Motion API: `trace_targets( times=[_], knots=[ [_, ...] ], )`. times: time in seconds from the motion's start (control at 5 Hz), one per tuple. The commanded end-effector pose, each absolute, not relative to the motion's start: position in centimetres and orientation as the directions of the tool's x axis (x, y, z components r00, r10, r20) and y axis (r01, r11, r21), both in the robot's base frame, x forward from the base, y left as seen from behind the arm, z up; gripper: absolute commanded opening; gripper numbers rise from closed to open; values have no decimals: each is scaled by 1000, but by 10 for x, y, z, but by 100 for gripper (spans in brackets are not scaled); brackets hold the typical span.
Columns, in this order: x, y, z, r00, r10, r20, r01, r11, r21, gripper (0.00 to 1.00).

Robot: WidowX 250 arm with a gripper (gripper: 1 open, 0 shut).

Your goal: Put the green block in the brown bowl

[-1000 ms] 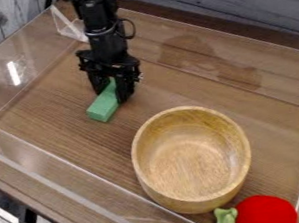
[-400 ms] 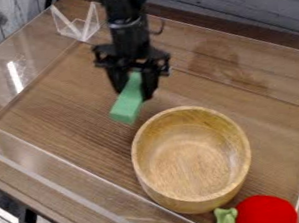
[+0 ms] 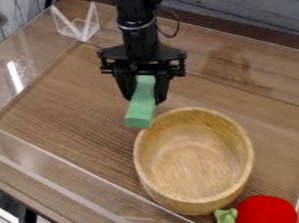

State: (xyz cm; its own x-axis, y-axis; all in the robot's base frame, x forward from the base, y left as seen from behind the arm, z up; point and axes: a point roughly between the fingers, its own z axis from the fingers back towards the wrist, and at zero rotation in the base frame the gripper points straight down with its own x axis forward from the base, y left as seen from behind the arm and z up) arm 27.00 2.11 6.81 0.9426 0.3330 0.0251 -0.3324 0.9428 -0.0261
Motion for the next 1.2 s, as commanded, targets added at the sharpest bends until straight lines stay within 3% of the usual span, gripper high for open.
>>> trace_targets(
  times=[0.0, 0.6, 1.0],
  knots=[
    [265, 2, 83, 927, 363, 91, -361, 932, -37, 0],
    [224, -79, 75, 906, 411, 99, -408, 912, -45, 0],
    [243, -70, 62, 945, 304, 122, -304, 952, -22, 0]
  ],
)
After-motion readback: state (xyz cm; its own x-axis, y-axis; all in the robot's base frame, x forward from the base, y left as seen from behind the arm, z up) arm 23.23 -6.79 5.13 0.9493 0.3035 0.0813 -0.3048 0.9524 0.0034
